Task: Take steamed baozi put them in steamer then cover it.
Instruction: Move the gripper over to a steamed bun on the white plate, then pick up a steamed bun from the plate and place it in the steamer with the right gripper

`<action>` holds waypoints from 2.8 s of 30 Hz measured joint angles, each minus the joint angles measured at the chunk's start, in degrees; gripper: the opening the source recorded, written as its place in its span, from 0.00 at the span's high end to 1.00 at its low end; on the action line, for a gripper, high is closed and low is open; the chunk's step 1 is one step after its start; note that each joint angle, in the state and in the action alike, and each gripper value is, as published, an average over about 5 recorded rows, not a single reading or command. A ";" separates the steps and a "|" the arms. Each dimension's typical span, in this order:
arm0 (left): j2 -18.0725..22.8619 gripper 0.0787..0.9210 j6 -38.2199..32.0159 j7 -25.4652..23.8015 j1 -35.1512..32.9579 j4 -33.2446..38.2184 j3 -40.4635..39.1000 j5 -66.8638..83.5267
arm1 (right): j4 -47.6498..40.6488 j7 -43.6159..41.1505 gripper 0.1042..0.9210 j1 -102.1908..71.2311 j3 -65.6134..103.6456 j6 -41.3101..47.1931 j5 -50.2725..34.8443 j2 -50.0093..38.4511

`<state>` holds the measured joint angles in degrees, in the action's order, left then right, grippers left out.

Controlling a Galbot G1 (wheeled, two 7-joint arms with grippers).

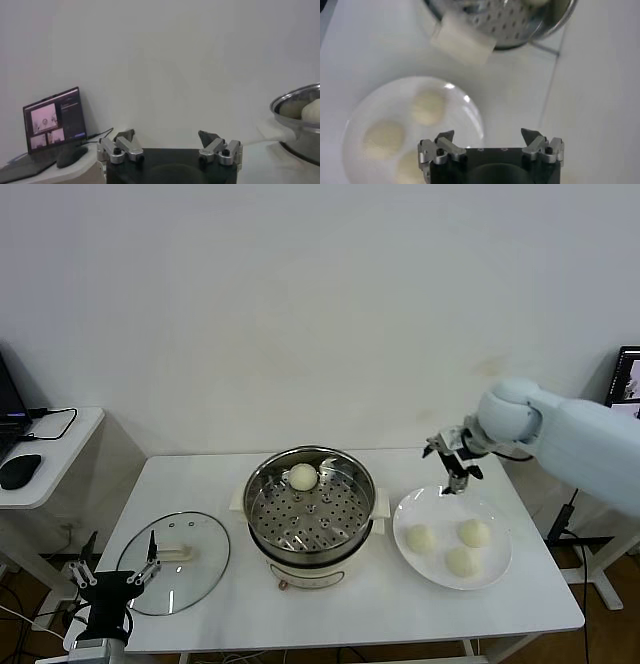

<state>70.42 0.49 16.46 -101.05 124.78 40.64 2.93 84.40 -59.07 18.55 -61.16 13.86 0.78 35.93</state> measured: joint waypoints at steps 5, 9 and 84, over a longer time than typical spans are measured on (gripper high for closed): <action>0.15 0.12 0.05 -0.03 -0.27 0.01 0.26 -0.10 | -1.23 0.47 0.12 -5.38 2.83 0.58 1.47 0.31; 0.27 0.12 0.05 -0.04 -0.50 -0.03 0.48 -0.14 | -2.30 0.82 0.12 -8.96 4.32 0.80 2.37 1.33; -2.19 0.12 1.27 -0.37 1.94 0.37 -0.16 0.87 | -0.24 1.12 0.46 14.88 -7.18 7.88 -15.97 9.69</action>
<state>68.23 1.76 16.09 -99.11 125.14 40.48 3.80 84.16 -57.94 33.43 -68.34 21.74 -15.19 45.61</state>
